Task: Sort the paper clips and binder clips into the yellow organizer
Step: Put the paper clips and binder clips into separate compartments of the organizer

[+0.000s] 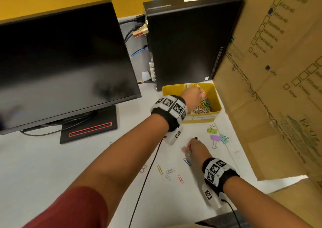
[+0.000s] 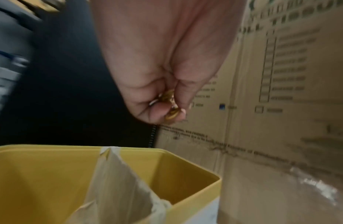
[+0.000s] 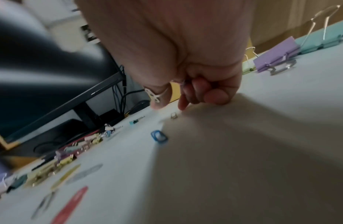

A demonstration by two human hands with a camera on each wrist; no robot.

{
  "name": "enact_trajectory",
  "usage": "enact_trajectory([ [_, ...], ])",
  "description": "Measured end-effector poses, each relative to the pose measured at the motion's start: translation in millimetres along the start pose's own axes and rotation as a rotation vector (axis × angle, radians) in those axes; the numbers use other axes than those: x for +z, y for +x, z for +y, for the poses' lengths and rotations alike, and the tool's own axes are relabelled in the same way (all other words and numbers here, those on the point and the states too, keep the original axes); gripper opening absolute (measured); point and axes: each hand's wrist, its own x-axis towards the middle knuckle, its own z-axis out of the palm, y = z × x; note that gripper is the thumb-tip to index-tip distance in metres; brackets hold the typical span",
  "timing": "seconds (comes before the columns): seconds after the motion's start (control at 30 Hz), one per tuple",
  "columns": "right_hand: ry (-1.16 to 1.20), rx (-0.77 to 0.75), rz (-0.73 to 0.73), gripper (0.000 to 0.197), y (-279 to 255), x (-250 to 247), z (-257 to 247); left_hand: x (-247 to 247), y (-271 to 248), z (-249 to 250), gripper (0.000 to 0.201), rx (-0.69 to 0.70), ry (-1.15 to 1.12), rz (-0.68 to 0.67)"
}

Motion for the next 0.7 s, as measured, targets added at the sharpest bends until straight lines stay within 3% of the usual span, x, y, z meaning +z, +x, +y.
enact_trajectory([
  [0.07,0.036,0.009,0.01,0.009,0.1,3.9,-0.8,4.6,26.1,12.8,0.031,0.022,0.122,-0.004],
  [0.13,0.063,-0.021,0.015,0.011,-0.7,5.1,0.7,14.3,44.1,8.8,0.029,0.044,0.237,-0.13],
  [0.23,-0.118,-0.047,0.016,0.022,0.0,4.0,1.2,25.0,47.9,-6.7,0.036,0.03,0.369,-0.258],
  [0.4,-0.431,-0.172,-0.061,0.033,-3.0,7.6,-1.1,19.2,14.9,-17.3,0.032,0.22,0.236,-0.031],
  [0.5,-0.468,-0.288,-0.064,0.031,-2.5,4.4,-0.5,14.2,-16.8,-33.3,0.027,0.265,0.232,0.031],
  [0.57,-0.242,-0.267,-0.048,0.014,-0.1,-2.4,6.0,14.6,-42.6,-48.4,0.026,0.27,0.184,0.105],
  [0.6,-0.066,-0.222,-0.045,0.015,0.9,-6.6,11.5,15.8,-56.2,-57.0,0.026,0.248,0.142,0.163],
  [0.7,0.544,-0.079,-0.149,0.039,-8.5,-20.4,24.8,31.1,-97.2,-88.5,0.022,0.065,0.068,0.217],
])
